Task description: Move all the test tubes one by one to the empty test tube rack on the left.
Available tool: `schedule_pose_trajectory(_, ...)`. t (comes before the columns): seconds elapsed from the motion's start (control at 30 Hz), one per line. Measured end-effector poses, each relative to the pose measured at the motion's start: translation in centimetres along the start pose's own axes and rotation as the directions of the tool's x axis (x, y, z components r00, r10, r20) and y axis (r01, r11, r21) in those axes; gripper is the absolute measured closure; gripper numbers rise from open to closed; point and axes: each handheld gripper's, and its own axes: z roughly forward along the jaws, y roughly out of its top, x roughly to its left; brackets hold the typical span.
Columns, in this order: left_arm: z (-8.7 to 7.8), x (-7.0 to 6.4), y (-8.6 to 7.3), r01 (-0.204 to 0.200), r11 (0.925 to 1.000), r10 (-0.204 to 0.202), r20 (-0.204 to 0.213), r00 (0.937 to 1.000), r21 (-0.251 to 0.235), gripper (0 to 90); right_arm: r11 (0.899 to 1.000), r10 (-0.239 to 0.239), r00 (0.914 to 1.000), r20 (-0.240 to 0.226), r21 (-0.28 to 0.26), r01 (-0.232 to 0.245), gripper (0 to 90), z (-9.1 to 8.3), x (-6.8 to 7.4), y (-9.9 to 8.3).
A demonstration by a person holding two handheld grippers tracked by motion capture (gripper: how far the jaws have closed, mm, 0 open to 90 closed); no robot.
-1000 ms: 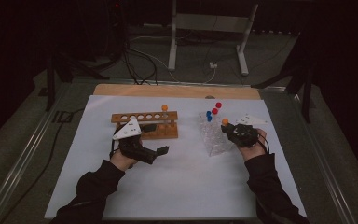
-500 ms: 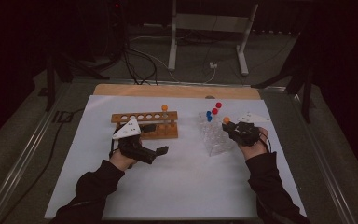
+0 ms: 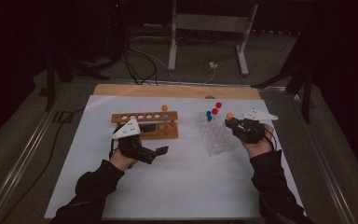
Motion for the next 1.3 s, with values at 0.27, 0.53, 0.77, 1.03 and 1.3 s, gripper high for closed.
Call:
schedule_pose_trajectory(0.27,-0.2,-0.1,0.3,-0.002,1.0000,0.002,0.005,1.0000,-0.008,1.5,0.999,-0.030,0.9995,-0.007,-0.025,0.030,75.1,-2.1,0.3,2.2)
schedule_pose_trajectory(0.53,-0.2,-0.3,0.9,-0.008,0.9999,0.008,0.021,0.9997,-0.007,1.5,0.995,-0.073,0.9959,-0.054,-0.065,0.070,75.1,-3.8,2.0,4.3)
schedule_pose_trajectory(0.77,0.0,-1.0,1.4,-0.028,0.9994,0.028,0.038,0.9989,0.018,1.6,0.991,-0.123,0.9830,-0.136,-0.060,0.116,75.1,-3.7,4.6,4.3)
schedule_pose_trajectory(1.03,0.3,-1.7,2.0,-0.037,0.9991,0.036,0.061,0.9975,0.019,1.6,0.989,-0.150,0.9613,-0.231,-0.020,0.149,75.1,-2.4,7.4,3.2)
schedule_pose_trajectory(1.3,0.5,-2.3,2.4,-0.051,0.9984,0.048,0.093,0.9945,0.025,1.6,0.986,-0.156,0.9397,-0.304,0.007,0.166,75.1,-1.3,9.5,2.3)
